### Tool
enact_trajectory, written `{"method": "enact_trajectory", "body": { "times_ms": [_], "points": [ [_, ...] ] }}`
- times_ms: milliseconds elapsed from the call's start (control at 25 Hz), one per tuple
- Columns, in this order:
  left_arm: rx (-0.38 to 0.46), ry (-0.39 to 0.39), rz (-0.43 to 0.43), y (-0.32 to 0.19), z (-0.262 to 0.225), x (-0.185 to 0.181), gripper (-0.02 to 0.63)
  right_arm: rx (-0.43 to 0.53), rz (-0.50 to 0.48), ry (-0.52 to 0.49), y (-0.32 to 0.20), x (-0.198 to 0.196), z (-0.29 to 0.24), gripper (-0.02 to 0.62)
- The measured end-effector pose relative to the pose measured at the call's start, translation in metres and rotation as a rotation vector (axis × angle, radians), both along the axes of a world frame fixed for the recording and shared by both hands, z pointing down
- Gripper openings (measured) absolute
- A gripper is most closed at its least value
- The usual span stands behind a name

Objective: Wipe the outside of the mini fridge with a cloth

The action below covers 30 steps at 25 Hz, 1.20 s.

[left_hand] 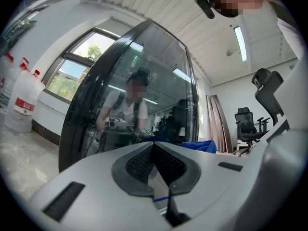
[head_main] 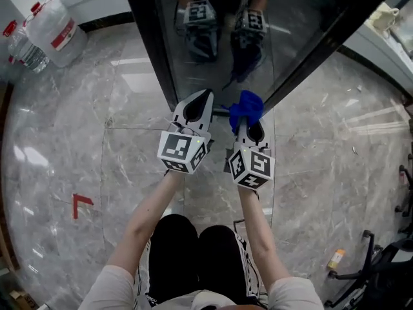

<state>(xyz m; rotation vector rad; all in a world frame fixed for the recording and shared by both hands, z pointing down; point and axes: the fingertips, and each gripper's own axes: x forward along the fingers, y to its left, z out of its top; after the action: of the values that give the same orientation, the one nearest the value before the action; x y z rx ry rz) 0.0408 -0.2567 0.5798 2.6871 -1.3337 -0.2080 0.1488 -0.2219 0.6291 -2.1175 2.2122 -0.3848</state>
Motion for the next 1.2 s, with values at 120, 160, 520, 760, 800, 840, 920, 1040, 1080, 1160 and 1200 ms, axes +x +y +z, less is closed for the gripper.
{"method": "enact_trajectory", "body": {
  "times_ms": [120, 160, 520, 760, 800, 840, 920, 1040, 1080, 1160, 1200],
  "points": [
    [-0.024, 0.012, -0.02, 0.007, -0.07, -0.003, 0.003, -0.02, -0.007, 0.011, 0.005, -0.008, -0.072, 0.08],
    [-0.025, 0.014, -0.026, 0.011, -0.101, -0.006, 0.003, -0.02, -0.01, 0.015, 0.006, -0.011, -0.104, 0.08],
    [-0.057, 0.078, -0.083, 0.063, -0.425, -0.042, 0.003, -0.081, -0.059, 0.056, 0.057, -0.049, -0.428, 0.08],
    [0.029, 0.058, -0.087, 0.129, -0.622, -0.067, 0.003, -0.122, -0.16, 0.129, 0.111, -0.055, -0.619, 0.08],
    [0.023, 0.055, -0.087, 0.139, -0.638, -0.069, 0.003, -0.125, -0.176, 0.138, 0.125, -0.056, -0.639, 0.081],
    [0.019, 0.044, -0.081, 0.148, -0.652, -0.068, 0.003, -0.129, -0.184, 0.144, 0.138, -0.055, -0.655, 0.081],
    [0.047, 0.014, -0.062, 0.158, -0.683, -0.062, 0.003, -0.121, -0.189, 0.136, 0.154, -0.056, -0.683, 0.08],
    [0.133, -0.018, -0.049, 0.17, -0.733, -0.057, 0.003, -0.039, -0.228, 0.131, 0.159, -0.072, -0.726, 0.08],
    [0.159, -0.021, -0.046, 0.175, -0.744, -0.055, 0.003, 0.003, -0.241, 0.134, 0.16, -0.077, -0.739, 0.08],
    [0.197, -0.03, -0.032, 0.188, -0.754, -0.048, 0.003, 0.074, -0.235, 0.115, 0.164, -0.081, -0.758, 0.08],
    [0.207, -0.036, -0.022, 0.196, -0.754, -0.045, 0.003, 0.098, -0.215, 0.086, 0.167, -0.081, -0.763, 0.08]
  ]
}}
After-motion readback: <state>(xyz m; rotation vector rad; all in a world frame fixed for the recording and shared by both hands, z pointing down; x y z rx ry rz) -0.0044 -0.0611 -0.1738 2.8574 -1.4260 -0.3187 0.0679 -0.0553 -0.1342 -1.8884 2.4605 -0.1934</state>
